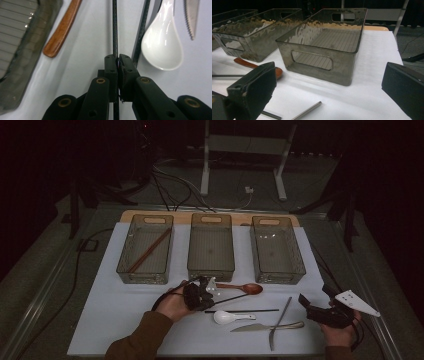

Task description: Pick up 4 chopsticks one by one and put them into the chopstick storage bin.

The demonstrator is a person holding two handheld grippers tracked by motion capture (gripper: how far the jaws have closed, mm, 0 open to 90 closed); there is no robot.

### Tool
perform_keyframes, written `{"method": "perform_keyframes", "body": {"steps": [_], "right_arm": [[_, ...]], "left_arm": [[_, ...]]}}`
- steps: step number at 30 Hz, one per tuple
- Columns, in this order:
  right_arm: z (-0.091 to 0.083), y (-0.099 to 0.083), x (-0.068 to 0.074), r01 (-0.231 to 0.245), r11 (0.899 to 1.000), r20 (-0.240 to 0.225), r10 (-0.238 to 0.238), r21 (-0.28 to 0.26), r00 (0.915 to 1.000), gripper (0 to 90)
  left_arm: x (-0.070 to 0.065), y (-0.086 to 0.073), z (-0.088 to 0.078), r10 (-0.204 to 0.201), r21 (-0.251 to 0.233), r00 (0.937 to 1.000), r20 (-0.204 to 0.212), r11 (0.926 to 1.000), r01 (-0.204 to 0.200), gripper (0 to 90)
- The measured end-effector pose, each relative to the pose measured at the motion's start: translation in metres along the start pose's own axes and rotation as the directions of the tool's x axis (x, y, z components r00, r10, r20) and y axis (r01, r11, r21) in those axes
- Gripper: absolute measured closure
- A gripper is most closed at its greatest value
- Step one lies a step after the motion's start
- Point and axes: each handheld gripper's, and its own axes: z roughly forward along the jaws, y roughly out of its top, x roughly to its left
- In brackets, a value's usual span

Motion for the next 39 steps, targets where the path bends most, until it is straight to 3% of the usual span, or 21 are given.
{"method": "perform_keyframes", "body": {"steps": [13,23,30,39], "right_arm": [[0.0,0.0,0.0,0.0,1.0,0.0,0.0,-0.001,1.0,0.0],[0.0,0.0,0.0,-0.001,1.0,0.001,0.001,-0.001,1.0,0.0],[0.0,0.0,0.0,0.0,1.0,0.001,0.0,-0.001,1.0,0.0],[0.0,0.0,0.0,0.0,1.0,0.001,0.0,-0.001,1.0,0.0]], "left_arm": [[0.012,-0.005,-0.035,-0.047,-0.05,0.9978,-0.047,0.9978,0.045,87.9],[0.028,-0.013,-0.066,-0.102,-0.063,0.9893,-0.104,0.9934,0.096,87.9],[0.048,-0.022,-0.089,-0.156,-0.068,0.9746,-0.161,0.9869,0.147,87.9],[0.077,-0.036,-0.109,-0.242,-0.073,0.9452,-0.219,0.9701,0.231,87.8]]}}
